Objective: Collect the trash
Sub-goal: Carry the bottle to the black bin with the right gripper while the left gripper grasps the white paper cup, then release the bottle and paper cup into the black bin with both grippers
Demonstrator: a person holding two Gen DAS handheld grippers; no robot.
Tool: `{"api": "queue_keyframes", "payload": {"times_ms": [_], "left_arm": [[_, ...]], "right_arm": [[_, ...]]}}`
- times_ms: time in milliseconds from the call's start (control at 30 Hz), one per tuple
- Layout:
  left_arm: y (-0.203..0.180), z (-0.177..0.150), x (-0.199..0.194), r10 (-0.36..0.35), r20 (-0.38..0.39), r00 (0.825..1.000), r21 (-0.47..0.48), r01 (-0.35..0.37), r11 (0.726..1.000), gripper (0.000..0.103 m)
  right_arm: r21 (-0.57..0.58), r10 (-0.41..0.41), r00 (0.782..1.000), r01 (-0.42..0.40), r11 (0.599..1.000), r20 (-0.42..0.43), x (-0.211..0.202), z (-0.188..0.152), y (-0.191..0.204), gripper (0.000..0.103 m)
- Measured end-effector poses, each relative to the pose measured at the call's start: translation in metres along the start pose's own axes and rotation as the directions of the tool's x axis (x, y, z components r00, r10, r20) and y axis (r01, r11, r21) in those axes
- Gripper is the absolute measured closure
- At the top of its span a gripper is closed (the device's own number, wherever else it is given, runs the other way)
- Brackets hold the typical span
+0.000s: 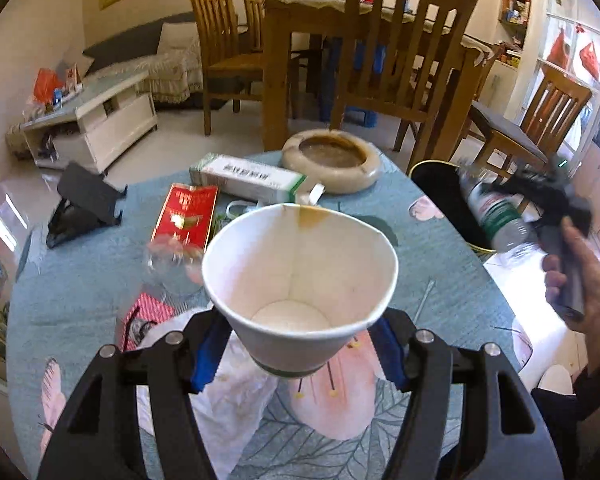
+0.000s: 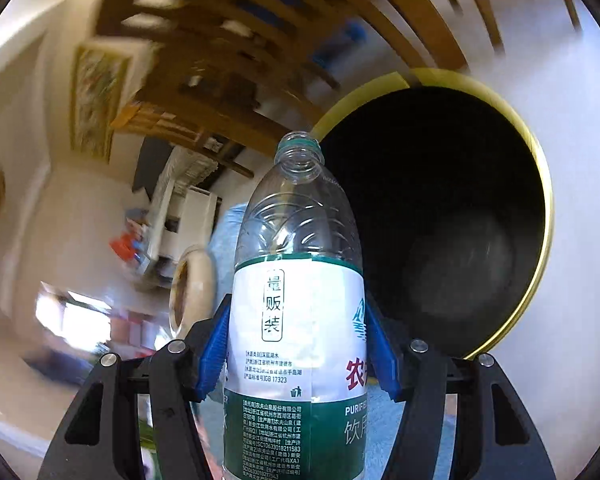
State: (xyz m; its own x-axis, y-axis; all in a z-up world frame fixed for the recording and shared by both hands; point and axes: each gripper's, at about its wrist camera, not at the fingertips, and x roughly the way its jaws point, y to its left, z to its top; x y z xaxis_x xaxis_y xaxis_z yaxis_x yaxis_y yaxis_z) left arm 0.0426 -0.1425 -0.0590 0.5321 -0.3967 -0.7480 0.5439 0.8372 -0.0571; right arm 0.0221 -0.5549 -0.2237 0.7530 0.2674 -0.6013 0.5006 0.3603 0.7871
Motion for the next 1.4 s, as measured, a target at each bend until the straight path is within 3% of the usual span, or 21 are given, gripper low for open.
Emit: {"api": "queue_keyframes", "payload": {"times_ms": [67,233,300,333,367,467,567,733,833,900,1033,1167,1400], "left_arm": [[-0.006,0.006,0.000,-0.008,0.002,1.000,0.013,0.008,1.000,0.038],[-0.031,0.021,0.005,-0.057,0.001,0.998,0.046,0.057,0.997,0.038],[-0.047,0.029,0.009,-0.071,0.001,0.997,0.068,0.071,0.995,0.038],[-0.057,0.035,0.013,-0.079,0.002,0.997,0.082,0.079,0.993,0.038],[-0.064,0.039,0.017,-0.091,0.001,0.996,0.089,0.090,0.992,0.038],[-0.090,0.056,0.034,-0.146,-0.017,0.989,0.106,0.147,0.983,0.038],[-0.119,0.070,0.054,-0.196,-0.043,0.980,0.128,0.200,0.971,0.038],[-0.169,0.093,0.099,-0.248,-0.104,0.963,0.148,0.261,0.954,0.034],[-0.205,0.106,0.136,-0.230,-0.146,0.962,0.187,0.255,0.949,0.033],[-0.222,0.109,0.153,-0.211,-0.166,0.963,0.213,0.244,0.946,0.033],[-0.242,0.106,0.176,-0.184,-0.198,0.963,0.237,0.229,0.944,0.032],[-0.240,0.097,0.165,-0.148,-0.158,0.976,0.266,0.186,0.946,0.003],[-0.222,0.100,0.131,-0.156,-0.100,0.983,0.280,0.178,0.943,0.003]], "right_arm": [[0.092,0.038,0.999,-0.036,0.995,-0.012,0.008,0.009,-0.020,0.041],[0.125,0.049,0.998,-0.053,0.991,0.037,0.008,0.025,-0.025,0.040],[0.123,0.057,0.997,-0.063,0.990,0.053,0.005,0.028,-0.026,0.030],[0.111,0.062,0.995,-0.071,0.991,0.075,-0.002,0.028,-0.023,0.014],[0.092,0.062,0.993,-0.072,0.993,0.104,-0.009,0.026,-0.018,0.008],[-0.003,0.015,0.977,-0.015,1.000,0.214,-0.040,0.027,0.004,0.007],[-0.065,-0.009,0.949,0.032,0.997,0.316,-0.070,0.024,0.017,0.007],[-0.126,-0.047,0.883,0.119,0.985,0.468,-0.114,0.017,0.028,0.007],[-0.154,-0.048,0.841,0.154,0.976,0.539,-0.132,0.016,0.041,0.007],[-0.168,-0.049,0.827,0.171,0.971,0.560,-0.138,0.016,0.046,0.007],[-0.196,-0.042,0.816,0.188,0.962,0.577,-0.144,0.016,0.051,0.007],[-0.224,-0.027,0.813,0.192,0.956,0.581,-0.143,0.015,0.059,0.007],[-0.276,-0.018,0.828,0.207,0.939,0.560,-0.127,0.004,0.074,0.007]]}}
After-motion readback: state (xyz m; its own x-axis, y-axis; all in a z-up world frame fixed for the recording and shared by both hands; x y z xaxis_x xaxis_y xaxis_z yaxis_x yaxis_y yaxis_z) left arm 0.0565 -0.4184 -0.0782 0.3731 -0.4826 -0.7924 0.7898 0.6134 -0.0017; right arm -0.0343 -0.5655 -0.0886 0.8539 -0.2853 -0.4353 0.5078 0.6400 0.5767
